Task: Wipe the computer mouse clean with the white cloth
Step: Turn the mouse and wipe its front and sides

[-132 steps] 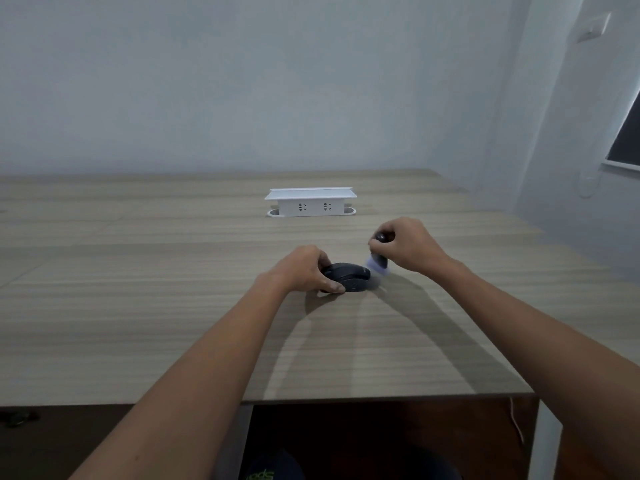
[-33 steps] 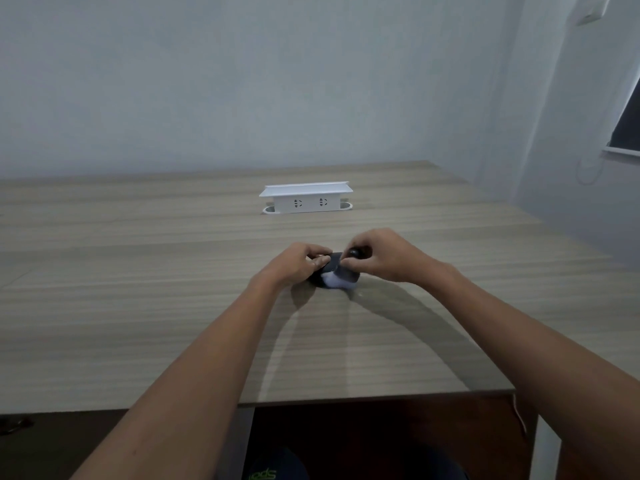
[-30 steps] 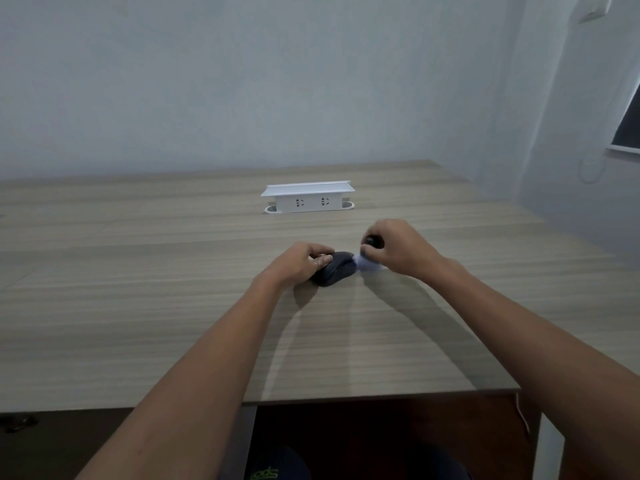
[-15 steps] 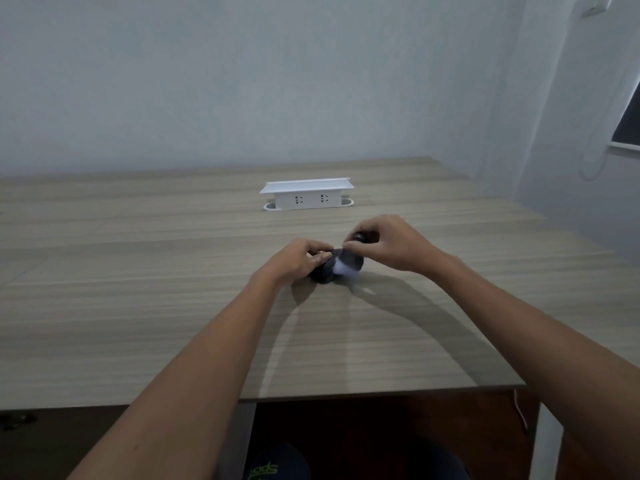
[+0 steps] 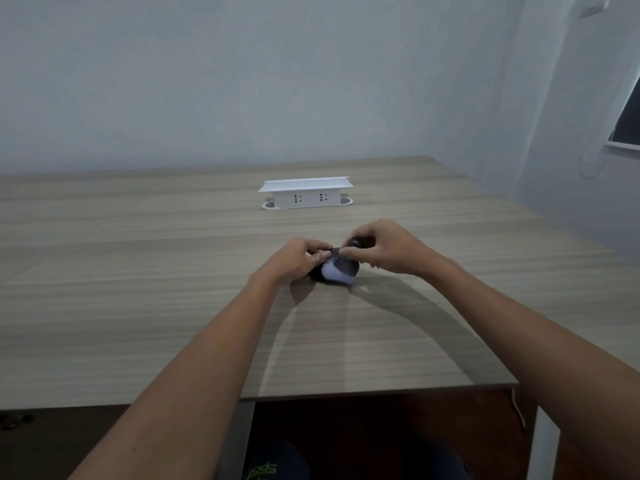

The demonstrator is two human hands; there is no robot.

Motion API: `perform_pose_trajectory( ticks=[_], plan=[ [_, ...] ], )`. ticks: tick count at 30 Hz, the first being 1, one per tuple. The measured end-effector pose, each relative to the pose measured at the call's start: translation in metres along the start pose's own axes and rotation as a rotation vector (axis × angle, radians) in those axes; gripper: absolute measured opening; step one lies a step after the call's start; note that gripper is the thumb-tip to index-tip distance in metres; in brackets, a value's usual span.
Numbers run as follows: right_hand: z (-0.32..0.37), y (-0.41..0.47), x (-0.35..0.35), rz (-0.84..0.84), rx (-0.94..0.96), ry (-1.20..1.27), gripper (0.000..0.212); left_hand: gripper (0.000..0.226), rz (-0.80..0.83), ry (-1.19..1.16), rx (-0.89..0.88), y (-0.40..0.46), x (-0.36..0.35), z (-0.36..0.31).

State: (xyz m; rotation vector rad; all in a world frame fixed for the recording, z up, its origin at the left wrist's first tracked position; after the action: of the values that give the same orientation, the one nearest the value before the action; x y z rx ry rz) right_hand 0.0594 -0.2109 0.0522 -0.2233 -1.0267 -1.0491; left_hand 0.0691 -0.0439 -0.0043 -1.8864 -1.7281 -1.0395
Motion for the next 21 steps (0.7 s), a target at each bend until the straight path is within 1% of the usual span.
perform_pose_trajectory(
  ticks=[3, 4, 5, 6, 8, 9, 10, 11, 13, 14, 15, 16, 19, 20, 21],
  plan=[
    [-0.017, 0.006, 0.017, -0.212, -0.051, -0.141, 0.014, 0.034, -0.008, 0.017, 0.017, -0.001, 0.000, 0.000],
    [-0.018, 0.006, 0.021, -0.259, -0.051, -0.174, 0.014, 0.035, -0.007, 0.020, 0.020, -0.002, 0.000, 0.000],
    [-0.016, 0.005, 0.024, -0.270, -0.043, -0.171, 0.014, 0.035, -0.005, 0.021, 0.021, -0.003, 0.000, -0.001],
    [-0.013, 0.004, 0.022, -0.236, -0.033, -0.120, 0.013, 0.035, -0.005, 0.018, 0.019, -0.003, 0.000, -0.001],
    [-0.005, 0.000, 0.013, -0.076, -0.029, 0.038, 0.011, 0.035, -0.003, 0.003, 0.019, -0.003, 0.000, 0.000],
    [-0.004, -0.001, 0.007, 0.004, -0.041, 0.081, 0.012, 0.035, -0.005, 0.003, 0.019, -0.003, 0.000, 0.000],
    [-0.007, 0.000, 0.004, 0.029, -0.054, 0.060, 0.012, 0.035, -0.008, 0.004, 0.015, -0.002, 0.000, -0.001],
    [-0.012, 0.003, 0.005, -0.009, -0.064, -0.004, 0.012, 0.035, -0.010, 0.007, 0.017, -0.002, 0.000, -0.002],
    [-0.023, 0.008, 0.017, -0.180, -0.079, -0.148, 0.013, 0.034, -0.006, 0.006, 0.025, -0.003, 0.000, -0.003],
    [-0.026, 0.007, 0.023, -0.247, -0.089, -0.177, 0.014, 0.034, -0.002, 0.009, 0.032, -0.004, -0.001, -0.003],
    [-0.024, 0.006, 0.025, -0.272, -0.082, -0.159, 0.014, 0.034, 0.001, 0.011, 0.034, -0.004, 0.000, -0.004],
    [-0.021, 0.004, 0.024, -0.247, -0.063, -0.112, 0.013, 0.034, 0.001, 0.010, 0.030, -0.004, 0.000, -0.003],
    [-0.003, -0.001, 0.006, -0.023, -0.021, 0.043, 0.013, 0.033, -0.004, -0.003, 0.029, -0.005, 0.001, -0.004],
    [-0.003, -0.001, 0.001, 0.014, -0.025, 0.042, 0.014, 0.034, -0.007, -0.002, 0.029, -0.004, 0.001, -0.004],
    [-0.006, 0.001, 0.001, -0.001, -0.036, 0.012, 0.014, 0.034, -0.007, 0.007, 0.030, -0.005, 0.002, -0.004]
  ],
)
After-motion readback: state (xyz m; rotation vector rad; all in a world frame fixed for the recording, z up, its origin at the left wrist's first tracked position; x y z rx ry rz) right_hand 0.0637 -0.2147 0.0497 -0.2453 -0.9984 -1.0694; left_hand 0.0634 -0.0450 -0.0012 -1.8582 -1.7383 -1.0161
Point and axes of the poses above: each hand's wrist, its own y-axis towards the middle knuckle, its own x-axis out of the back of the hand, z = x × y, the point moved 7 cm from there along y, towards the middle knuckle, and after that the axes turned 7 degrees about -x, right-handed, at the moved point
